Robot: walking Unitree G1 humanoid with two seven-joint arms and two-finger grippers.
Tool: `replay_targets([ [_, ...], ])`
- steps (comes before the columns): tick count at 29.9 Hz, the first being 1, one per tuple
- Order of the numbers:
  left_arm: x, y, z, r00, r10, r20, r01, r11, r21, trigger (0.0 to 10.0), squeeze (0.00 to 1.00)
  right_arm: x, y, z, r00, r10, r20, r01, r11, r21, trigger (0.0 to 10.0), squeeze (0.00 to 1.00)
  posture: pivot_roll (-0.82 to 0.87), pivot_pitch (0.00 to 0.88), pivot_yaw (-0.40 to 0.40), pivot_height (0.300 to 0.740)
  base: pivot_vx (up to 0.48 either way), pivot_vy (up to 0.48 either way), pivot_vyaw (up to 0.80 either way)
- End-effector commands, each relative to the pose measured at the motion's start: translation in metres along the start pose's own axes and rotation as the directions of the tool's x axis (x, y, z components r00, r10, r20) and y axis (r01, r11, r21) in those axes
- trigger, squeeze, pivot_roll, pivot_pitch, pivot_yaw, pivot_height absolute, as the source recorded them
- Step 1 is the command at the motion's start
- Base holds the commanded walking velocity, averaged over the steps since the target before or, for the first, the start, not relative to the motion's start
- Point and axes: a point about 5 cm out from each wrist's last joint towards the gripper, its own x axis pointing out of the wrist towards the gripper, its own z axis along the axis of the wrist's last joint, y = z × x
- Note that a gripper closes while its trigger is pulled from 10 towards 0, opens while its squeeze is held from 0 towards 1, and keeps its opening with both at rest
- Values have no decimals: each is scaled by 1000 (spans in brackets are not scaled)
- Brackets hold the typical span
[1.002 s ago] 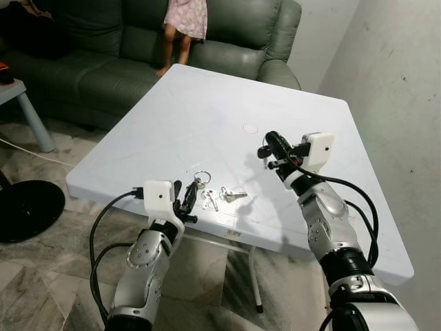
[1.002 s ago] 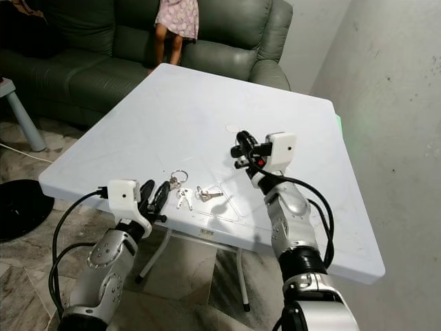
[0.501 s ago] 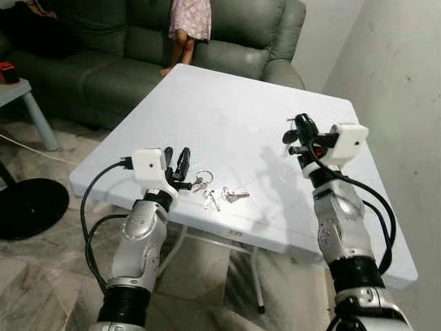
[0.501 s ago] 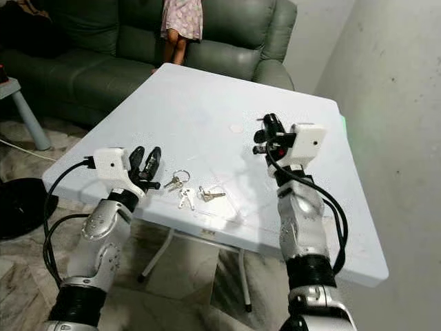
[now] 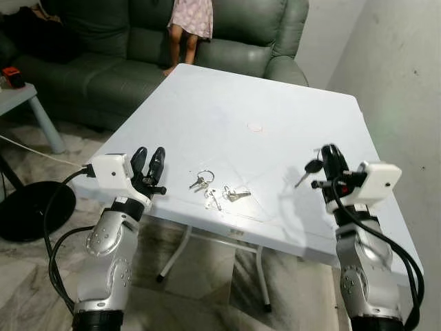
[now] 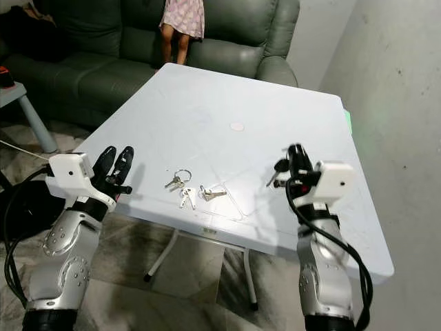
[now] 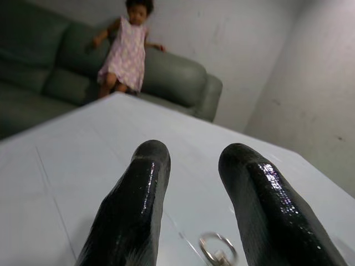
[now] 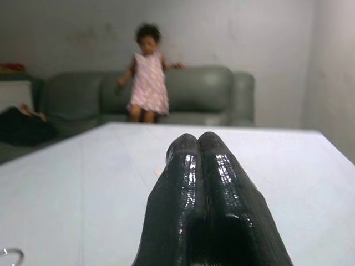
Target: Hang keys on a hook
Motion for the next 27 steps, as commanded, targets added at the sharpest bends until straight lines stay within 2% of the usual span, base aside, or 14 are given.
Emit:
replay_targets([
  [1,-1,-3,1,1000,-2,-9,2,1000,-18,10000,0,0,3,4,1000,-8,-10,8,1000,-12,10000,0,130,0,-64,736,0,0,0],
  [4,0,-4,3,1000,-3,-13,3,999,-35,10000,0,-3,5,5,999,-26,-21,26,1000,-8,10000,0,126,0,-62,736,0,0,-481],
  [7,4,-2,4,1000,-2,-28,1,1000,-18,10000,0,-2,10,6,999,-2,-36,1,999,-35,10000,0,120,0,-59,736,0,0,-692],
  [12,20,0,9,999,-17,-39,17,1000,9,10000,0,2,10,7,998,5,-69,-10,998,-69,10000,0,107,0,-49,736,0,0,-756],
  [27,26,0,4,999,-11,-51,12,1000,12,10000,0,4,18,4,995,28,-100,-38,995,-92,10000,0,117,0,-57,736,0,0,-722],
])
